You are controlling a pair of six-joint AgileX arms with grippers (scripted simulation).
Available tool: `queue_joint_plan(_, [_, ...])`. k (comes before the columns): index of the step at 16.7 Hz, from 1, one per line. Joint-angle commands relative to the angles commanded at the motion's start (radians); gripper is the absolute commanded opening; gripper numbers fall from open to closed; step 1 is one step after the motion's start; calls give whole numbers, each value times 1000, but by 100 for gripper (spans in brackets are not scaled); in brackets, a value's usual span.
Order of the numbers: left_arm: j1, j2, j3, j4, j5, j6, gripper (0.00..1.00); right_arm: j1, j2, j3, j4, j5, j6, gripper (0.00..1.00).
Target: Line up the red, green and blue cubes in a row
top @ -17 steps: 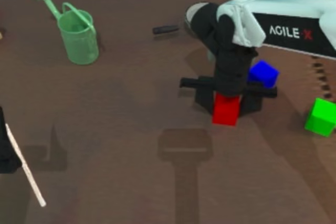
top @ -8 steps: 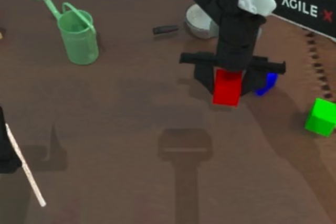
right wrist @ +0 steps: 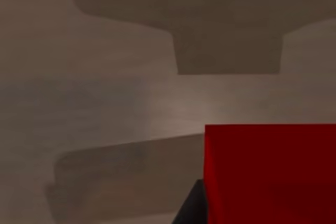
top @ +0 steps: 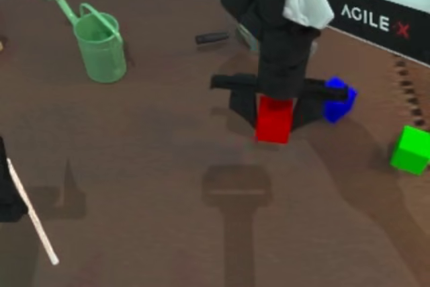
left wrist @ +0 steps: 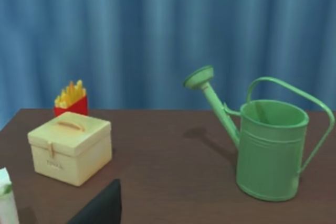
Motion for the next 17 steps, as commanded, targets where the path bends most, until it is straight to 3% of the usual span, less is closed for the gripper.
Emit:
queue_joint_plan(6, [0,0,0,0,0,0,100,326,-3,32,-50,2,214,0])
queue_joint_plan(9, [0,0,0,0,0,0,100,440,-14,42,-63,3,297,0])
queue_joint_plan(17, [0,0,0,0,0,0,100,461,-9,5,-21,3,315,0])
